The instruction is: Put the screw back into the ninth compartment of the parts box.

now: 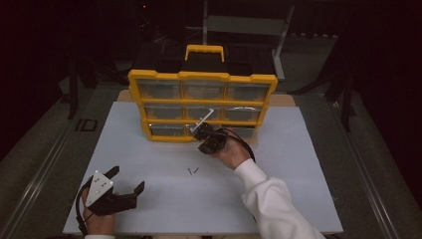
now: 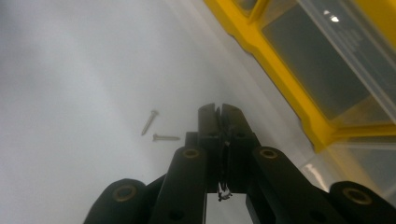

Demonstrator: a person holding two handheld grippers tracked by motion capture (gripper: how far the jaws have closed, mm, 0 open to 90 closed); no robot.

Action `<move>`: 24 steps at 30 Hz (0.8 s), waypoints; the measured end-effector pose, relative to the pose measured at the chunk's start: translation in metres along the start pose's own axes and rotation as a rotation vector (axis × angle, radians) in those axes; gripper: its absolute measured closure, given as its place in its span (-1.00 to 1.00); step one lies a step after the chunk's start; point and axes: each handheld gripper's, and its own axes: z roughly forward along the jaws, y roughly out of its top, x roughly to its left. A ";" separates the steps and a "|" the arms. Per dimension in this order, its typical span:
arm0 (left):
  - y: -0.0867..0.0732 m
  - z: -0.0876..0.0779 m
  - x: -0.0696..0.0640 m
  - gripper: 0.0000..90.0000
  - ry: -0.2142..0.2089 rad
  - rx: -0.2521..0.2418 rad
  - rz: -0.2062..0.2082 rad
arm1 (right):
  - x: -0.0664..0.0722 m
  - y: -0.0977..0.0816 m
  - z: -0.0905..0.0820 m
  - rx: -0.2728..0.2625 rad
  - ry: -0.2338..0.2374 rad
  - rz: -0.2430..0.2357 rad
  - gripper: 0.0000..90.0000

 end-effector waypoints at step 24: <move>0.000 0.000 0.000 -0.93 -0.002 0.004 0.001 | -0.023 -0.002 -0.030 -0.009 -0.053 0.046 0.95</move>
